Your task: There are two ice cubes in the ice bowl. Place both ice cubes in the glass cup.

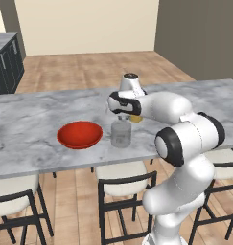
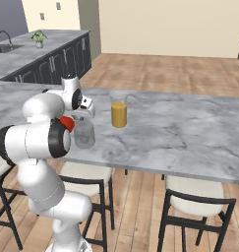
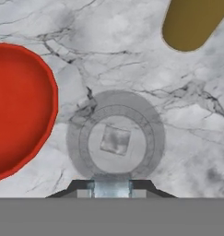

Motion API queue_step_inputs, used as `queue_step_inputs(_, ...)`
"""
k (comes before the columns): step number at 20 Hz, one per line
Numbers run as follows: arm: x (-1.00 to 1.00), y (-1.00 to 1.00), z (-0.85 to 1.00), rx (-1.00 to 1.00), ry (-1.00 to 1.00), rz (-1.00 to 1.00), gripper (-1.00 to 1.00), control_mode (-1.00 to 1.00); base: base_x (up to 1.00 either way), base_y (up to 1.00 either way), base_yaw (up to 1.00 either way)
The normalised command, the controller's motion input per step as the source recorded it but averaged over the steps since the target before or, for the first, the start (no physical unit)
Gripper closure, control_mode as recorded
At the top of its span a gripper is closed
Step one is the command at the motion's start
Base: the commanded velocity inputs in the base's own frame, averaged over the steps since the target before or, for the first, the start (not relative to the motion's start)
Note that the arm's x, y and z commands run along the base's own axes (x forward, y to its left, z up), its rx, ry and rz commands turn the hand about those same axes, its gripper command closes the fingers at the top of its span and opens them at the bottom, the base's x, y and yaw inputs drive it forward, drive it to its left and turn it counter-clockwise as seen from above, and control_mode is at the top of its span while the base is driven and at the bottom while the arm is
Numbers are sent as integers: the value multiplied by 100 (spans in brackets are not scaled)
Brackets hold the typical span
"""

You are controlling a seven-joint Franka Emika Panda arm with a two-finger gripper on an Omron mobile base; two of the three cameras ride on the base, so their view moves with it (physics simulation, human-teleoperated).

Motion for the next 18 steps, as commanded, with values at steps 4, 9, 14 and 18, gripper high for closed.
queue_step_inputs(4, 11, -17, -32, 0, 0, 0, 100, -100, 0, 0, 0)
queue_step_inputs(9, 24, -6, -27, 0, 0, 0, 100, -100, 0, 0, 0)
queue_step_inputs(14, 30, 0, -12, 0, 1, 0, 100, -100, 0, 0, 0)
queue_step_inputs(18, 28, 0, -14, 0, 0, 0, 100, -100, 0, 0, 0)
